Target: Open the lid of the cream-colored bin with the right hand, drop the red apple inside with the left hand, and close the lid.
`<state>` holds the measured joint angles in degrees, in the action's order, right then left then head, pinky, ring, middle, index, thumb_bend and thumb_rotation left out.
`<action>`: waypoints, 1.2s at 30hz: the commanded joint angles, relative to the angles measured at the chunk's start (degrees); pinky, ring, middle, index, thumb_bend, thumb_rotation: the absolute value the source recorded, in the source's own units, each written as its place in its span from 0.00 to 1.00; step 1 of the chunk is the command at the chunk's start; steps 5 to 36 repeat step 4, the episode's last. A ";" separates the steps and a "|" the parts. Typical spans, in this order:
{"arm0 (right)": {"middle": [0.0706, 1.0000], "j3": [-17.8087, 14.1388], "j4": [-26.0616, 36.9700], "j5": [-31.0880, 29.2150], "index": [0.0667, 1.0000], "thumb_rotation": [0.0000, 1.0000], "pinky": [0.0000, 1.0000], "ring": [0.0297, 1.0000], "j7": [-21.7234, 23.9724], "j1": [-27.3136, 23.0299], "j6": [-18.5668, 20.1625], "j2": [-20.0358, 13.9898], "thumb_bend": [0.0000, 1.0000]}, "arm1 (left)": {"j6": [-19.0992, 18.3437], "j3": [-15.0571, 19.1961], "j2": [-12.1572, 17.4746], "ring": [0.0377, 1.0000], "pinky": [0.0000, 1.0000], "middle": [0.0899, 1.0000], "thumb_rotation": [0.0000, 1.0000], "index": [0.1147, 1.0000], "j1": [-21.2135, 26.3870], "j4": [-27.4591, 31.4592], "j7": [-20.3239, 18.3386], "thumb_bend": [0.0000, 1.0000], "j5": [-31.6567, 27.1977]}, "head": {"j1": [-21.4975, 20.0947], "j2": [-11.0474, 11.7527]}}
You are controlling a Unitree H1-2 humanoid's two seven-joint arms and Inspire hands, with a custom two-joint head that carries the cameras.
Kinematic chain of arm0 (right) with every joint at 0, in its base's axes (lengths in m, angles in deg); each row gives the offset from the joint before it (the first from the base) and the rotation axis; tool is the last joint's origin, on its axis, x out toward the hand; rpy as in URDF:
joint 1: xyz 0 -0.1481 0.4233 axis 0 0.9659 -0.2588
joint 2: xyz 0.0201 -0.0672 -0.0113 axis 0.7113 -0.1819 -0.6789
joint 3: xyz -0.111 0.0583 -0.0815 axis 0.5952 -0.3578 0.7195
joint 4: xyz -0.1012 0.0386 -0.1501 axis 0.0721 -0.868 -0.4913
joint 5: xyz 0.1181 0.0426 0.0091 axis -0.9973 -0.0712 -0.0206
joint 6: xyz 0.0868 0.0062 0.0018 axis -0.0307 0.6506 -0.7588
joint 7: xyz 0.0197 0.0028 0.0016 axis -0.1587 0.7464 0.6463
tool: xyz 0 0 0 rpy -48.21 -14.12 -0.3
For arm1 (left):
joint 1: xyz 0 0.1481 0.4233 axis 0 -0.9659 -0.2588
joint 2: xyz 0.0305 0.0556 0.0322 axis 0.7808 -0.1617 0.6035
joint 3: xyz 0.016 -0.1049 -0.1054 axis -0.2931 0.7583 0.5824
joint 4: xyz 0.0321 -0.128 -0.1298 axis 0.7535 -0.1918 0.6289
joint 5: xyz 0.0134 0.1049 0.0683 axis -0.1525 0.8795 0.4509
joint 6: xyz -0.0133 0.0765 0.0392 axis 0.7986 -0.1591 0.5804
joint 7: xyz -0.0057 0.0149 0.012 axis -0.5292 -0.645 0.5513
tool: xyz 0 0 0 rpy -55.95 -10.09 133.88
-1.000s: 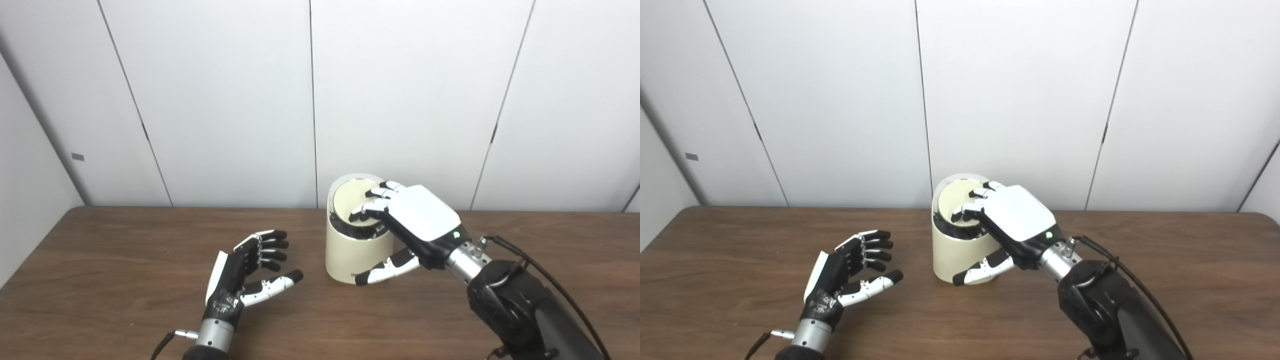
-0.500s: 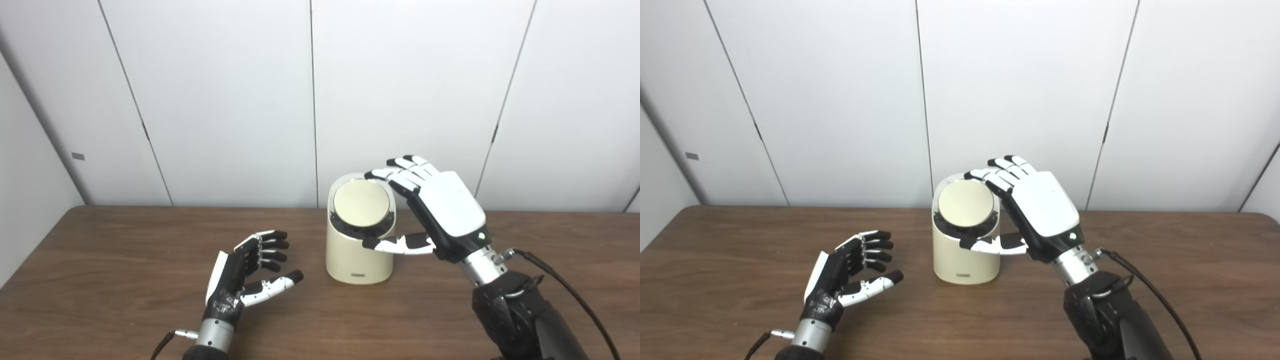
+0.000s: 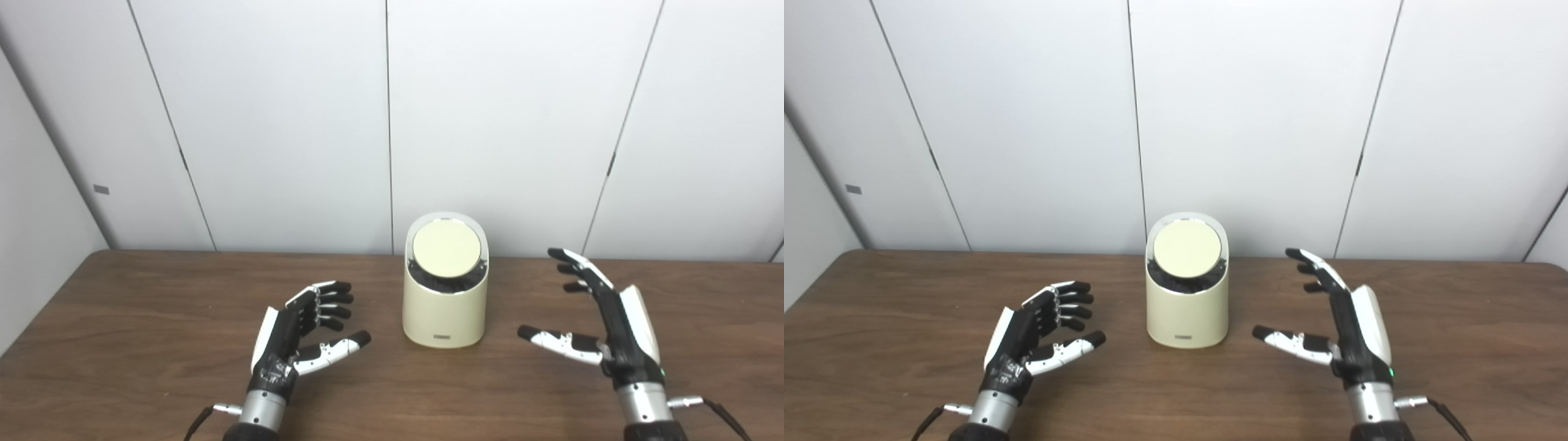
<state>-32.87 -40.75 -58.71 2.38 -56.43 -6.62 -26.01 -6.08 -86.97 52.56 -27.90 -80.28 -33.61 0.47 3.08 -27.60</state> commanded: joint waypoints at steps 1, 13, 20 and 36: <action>0.82 -0.55 0.69 -3.49 0.82 0.36 0.68 0.78 0.16 -1.47 -3.67 0.62 0.68 | 2.39 0.35 0.57 0.61 0.56 0.65 0.13 0.68 1.70 0.81 0.25 0.77 0.17 | -0.20 0.05; 0.83 0.47 0.51 -4.98 0.84 0.43 0.68 0.78 2.06 -0.81 -3.42 0.20 0.71 | 2.52 0.49 0.53 0.61 0.55 0.65 0.13 0.68 1.89 0.32 -0.02 0.78 -0.57 | -1.29 0.44; 0.83 0.47 0.51 -4.98 0.84 0.43 0.68 0.78 2.06 -0.81 -3.42 0.20 0.71 | 2.52 0.49 0.53 0.61 0.55 0.65 0.13 0.68 1.89 0.32 -0.02 0.78 -0.57 | -1.29 0.44; 0.83 0.47 0.51 -4.98 0.84 0.43 0.68 0.78 2.06 -0.81 -3.42 0.20 0.71 | 2.52 0.49 0.53 0.61 0.55 0.65 0.13 0.68 1.89 0.32 -0.02 0.78 -0.57 | -1.29 0.44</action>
